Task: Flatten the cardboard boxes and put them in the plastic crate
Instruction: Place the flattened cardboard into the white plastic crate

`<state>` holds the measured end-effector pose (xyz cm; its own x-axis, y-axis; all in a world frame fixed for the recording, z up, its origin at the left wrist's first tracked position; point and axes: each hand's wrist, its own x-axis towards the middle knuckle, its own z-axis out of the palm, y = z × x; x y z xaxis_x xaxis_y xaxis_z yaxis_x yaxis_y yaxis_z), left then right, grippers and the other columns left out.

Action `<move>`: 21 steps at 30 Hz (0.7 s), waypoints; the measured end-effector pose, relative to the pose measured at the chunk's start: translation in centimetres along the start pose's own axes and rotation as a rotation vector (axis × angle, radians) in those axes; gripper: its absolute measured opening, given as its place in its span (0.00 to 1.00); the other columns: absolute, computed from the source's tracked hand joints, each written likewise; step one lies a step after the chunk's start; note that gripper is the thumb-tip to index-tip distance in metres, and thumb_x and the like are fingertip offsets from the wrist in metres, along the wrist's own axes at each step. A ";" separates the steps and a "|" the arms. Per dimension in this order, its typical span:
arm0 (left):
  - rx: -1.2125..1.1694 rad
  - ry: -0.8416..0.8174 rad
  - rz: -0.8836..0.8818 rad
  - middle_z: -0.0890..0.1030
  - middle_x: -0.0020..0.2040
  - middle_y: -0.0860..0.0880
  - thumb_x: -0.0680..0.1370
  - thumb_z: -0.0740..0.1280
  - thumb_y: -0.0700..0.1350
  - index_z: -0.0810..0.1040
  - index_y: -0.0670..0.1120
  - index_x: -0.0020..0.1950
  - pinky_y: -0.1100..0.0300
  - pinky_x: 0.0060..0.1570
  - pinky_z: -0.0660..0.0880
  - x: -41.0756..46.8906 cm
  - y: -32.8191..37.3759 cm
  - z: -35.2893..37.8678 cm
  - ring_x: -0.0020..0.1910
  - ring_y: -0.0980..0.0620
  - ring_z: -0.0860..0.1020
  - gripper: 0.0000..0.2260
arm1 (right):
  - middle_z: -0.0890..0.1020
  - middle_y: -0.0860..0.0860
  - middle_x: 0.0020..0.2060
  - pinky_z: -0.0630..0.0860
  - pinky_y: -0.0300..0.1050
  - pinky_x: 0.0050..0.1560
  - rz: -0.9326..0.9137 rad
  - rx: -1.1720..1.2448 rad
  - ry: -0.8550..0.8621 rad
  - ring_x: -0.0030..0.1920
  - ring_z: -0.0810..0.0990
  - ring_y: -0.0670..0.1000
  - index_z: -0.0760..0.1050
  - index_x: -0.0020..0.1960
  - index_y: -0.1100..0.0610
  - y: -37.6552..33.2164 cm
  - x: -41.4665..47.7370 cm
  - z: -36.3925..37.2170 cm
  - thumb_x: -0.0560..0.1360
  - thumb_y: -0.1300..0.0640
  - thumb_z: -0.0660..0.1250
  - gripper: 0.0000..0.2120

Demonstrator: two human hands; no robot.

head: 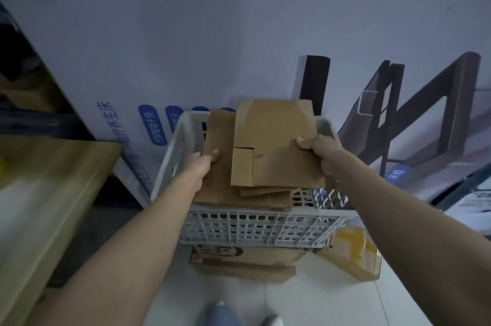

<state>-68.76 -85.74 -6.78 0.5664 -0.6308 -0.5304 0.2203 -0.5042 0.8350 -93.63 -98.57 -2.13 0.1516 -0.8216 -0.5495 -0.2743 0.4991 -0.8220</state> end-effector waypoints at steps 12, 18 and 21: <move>-0.029 -0.042 -0.060 0.80 0.58 0.42 0.78 0.64 0.56 0.75 0.44 0.63 0.44 0.60 0.73 4.0 0.1 -0.8 0.54 0.44 0.78 0.20 | 0.79 0.59 0.55 0.74 0.59 0.59 0.135 -0.006 -0.017 0.54 0.78 0.60 0.74 0.60 0.62 1.4 4.1 5.0 0.70 0.54 0.75 0.23; 0.028 -0.018 -0.064 0.77 0.63 0.42 0.81 0.55 0.58 0.69 0.46 0.70 0.49 0.59 0.70 5.3 -0.3 -0.6 0.59 0.44 0.75 0.23 | 0.78 0.58 0.57 0.73 0.60 0.60 0.192 0.015 -0.057 0.55 0.77 0.60 0.71 0.64 0.58 2.7 4.8 7.5 0.71 0.54 0.74 0.24; -0.016 -0.054 -0.090 0.80 0.56 0.43 0.77 0.51 0.66 0.73 0.47 0.64 0.51 0.51 0.74 5.3 -0.3 -0.6 0.54 0.45 0.78 0.29 | 0.77 0.57 0.58 0.76 0.55 0.49 0.179 0.006 -0.060 0.51 0.77 0.58 0.69 0.65 0.57 3.0 5.0 8.4 0.72 0.54 0.73 0.25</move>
<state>-65.34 -88.54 -9.75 0.5000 -0.6147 -0.6100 0.2816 -0.5507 0.7858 -85.71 -98.86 -8.65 0.1574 -0.7016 -0.6950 -0.2968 0.6376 -0.7109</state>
